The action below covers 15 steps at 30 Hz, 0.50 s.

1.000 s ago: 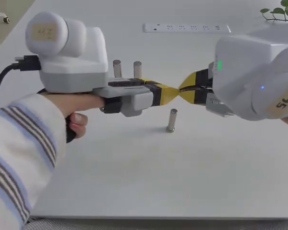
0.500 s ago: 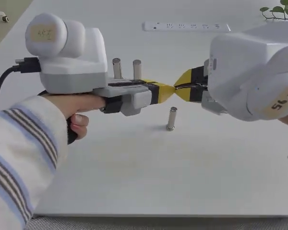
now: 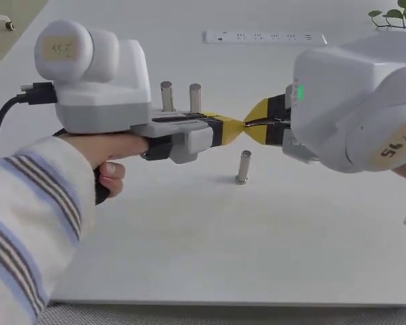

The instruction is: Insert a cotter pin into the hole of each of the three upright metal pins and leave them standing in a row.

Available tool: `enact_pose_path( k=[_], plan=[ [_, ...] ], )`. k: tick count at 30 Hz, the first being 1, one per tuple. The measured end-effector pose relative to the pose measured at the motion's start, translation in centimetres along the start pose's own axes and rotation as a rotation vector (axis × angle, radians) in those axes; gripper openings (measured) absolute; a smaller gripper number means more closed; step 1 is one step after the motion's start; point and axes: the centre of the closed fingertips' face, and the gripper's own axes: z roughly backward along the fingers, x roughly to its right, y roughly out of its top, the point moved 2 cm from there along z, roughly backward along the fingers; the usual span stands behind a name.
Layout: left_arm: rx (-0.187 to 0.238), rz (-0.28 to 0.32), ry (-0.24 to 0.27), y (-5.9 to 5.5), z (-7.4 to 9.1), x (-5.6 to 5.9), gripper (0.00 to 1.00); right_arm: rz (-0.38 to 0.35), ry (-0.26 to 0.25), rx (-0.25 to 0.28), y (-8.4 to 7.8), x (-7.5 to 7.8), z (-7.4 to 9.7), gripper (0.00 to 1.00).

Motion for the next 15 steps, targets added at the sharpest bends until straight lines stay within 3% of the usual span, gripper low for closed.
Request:
enact_pose_path(
  k=[15],
  plan=[
    [-0.024,0.051,-0.012,-0.42,0.39,0.18,0.00,0.001,0.008,0.005,0.39,-0.44,-0.01,0.00]
  ],
)
